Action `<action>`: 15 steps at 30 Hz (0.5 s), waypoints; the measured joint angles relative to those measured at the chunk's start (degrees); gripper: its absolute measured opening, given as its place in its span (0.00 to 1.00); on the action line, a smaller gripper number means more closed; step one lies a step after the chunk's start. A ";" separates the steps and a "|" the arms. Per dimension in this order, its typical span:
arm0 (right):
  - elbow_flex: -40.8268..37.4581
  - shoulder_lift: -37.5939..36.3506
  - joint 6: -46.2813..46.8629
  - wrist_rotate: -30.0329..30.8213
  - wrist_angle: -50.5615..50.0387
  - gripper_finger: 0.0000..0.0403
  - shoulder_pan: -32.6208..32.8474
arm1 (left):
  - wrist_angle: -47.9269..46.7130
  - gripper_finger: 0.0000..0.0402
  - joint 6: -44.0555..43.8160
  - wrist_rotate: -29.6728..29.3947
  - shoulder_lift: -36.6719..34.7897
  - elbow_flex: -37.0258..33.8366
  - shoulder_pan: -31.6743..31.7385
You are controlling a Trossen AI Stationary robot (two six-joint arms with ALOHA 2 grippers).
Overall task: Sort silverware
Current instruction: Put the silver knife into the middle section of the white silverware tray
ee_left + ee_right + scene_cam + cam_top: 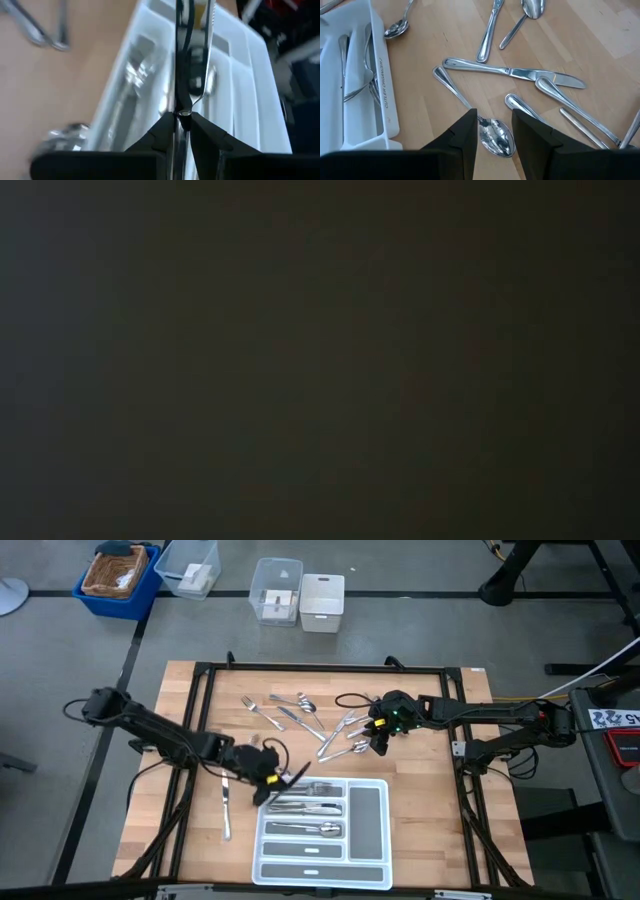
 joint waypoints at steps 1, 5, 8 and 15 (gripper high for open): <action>0.00 0.00 0.03 0.00 0.01 0.31 0.00 | -0.02 0.11 0.50 -0.01 0.58 0.00 -0.81; 0.00 0.00 0.09 0.00 0.02 0.31 -0.02 | -0.01 0.10 3.32 -0.06 3.20 0.00 -3.30; 0.00 0.00 0.11 0.00 0.02 0.31 0.00 | 0.66 0.11 7.16 -0.28 5.51 0.08 -4.18; 0.00 0.00 0.11 0.27 0.08 0.31 0.00 | 7.28 0.14 14.04 -0.11 10.50 0.05 -4.27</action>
